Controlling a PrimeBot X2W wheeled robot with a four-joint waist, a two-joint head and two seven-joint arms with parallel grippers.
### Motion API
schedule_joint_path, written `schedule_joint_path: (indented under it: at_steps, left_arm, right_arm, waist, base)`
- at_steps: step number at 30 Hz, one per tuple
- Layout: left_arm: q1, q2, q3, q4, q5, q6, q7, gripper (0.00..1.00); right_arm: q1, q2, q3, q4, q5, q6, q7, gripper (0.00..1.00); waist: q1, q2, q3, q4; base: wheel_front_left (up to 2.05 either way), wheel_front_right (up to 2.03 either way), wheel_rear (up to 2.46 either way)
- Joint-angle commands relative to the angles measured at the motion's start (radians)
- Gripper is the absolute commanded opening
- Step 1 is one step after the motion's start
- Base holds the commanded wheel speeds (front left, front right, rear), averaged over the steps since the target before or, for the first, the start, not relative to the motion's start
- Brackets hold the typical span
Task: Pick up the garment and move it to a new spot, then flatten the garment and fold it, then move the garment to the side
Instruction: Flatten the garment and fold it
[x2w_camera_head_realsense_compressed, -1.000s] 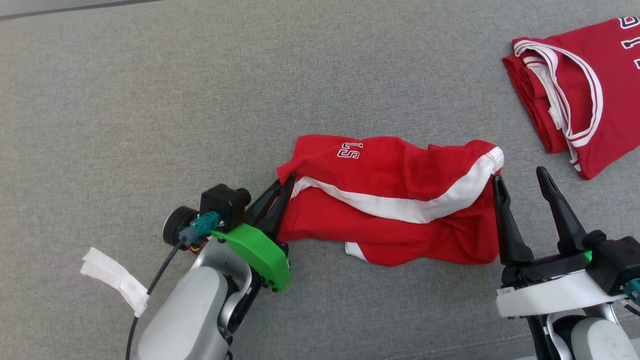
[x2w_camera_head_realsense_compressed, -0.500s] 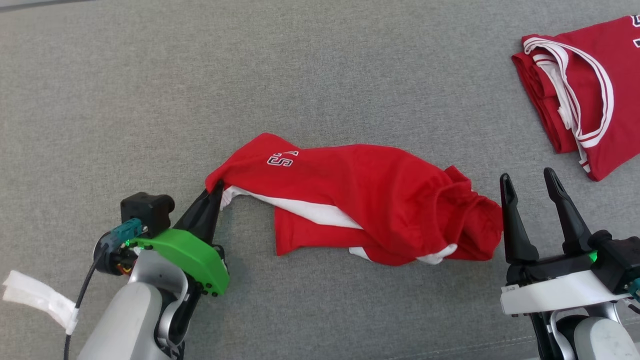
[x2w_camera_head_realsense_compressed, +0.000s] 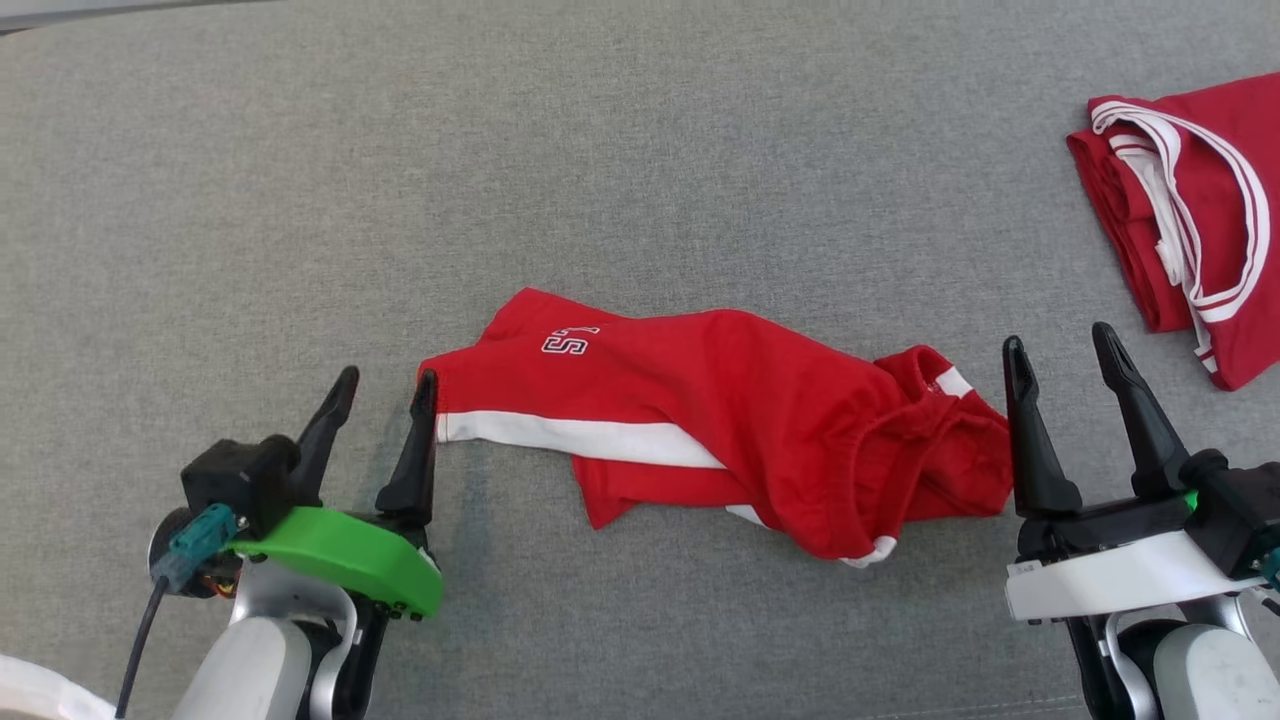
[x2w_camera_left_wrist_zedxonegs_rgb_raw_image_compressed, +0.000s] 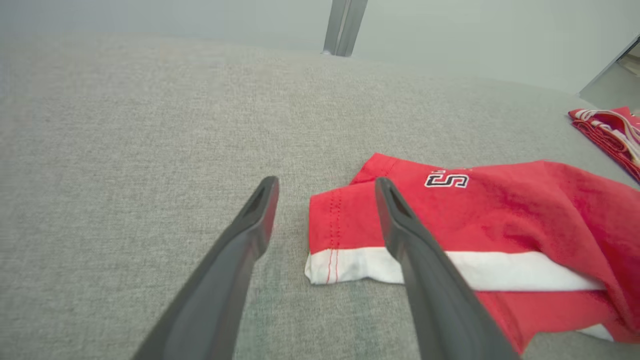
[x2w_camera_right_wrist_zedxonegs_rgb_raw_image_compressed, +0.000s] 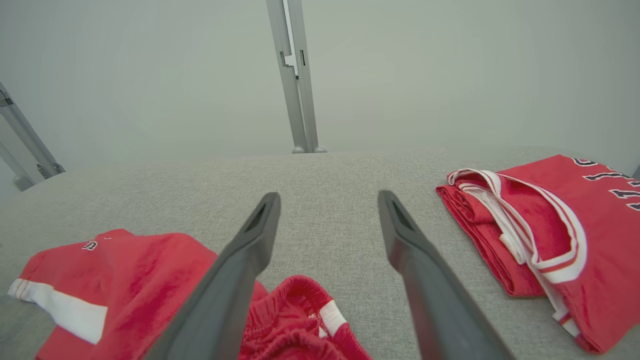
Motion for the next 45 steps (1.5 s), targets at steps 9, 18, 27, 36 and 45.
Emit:
schedule_joint_path:
  at_steps: [9, 18, 27, 36, 45]
  left_arm:
    - [0.033, 0.015, 0.045, -0.025, 0.140, 0.088, -0.209, 1.00]
    - [0.124, 0.041, 0.057, -0.069, 0.175, 0.120, -0.232, 1.00]
    - [0.141, 0.044, 0.047, -0.080, 0.172, 0.127, -0.219, 1.00]
    - [0.119, 0.044, 0.039, -0.083, 0.170, 0.126, -0.221, 1.00]
    - [0.090, 0.030, 0.031, -0.076, 0.174, 0.125, -0.228, 1.00]
  right_arm:
    - [0.035, -0.025, 0.008, -0.028, -0.021, -0.001, 0.041, 1.00]
    - [0.090, -0.034, 0.014, -0.036, -0.006, -0.001, 0.069, 1.00]
    - [0.094, -0.039, 0.018, -0.034, 0.003, -0.001, 0.078, 1.00]
    - [0.096, -0.061, 0.083, -0.009, 0.011, -0.001, 0.120, 1.00]
    - [0.113, -0.082, 0.265, 0.099, 0.099, -0.001, 0.245, 1.00]
  waist:
    - [0.0000, 0.0000, -0.089, 0.026]
    - [0.0000, 0.0000, -0.146, 0.026]
    - [0.0000, 0.0000, -0.153, 0.028]
    - [0.0000, 0.0000, -0.142, 0.037]
    - [0.0000, 0.0000, -0.113, 0.053]
  base:
    - [0.00, 0.00, 0.00]
    - [0.00, 0.00, 0.00]
    - [0.00, 0.00, 0.00]
    - [0.00, 0.00, 0.00]
    - [0.00, 0.00, 0.00]
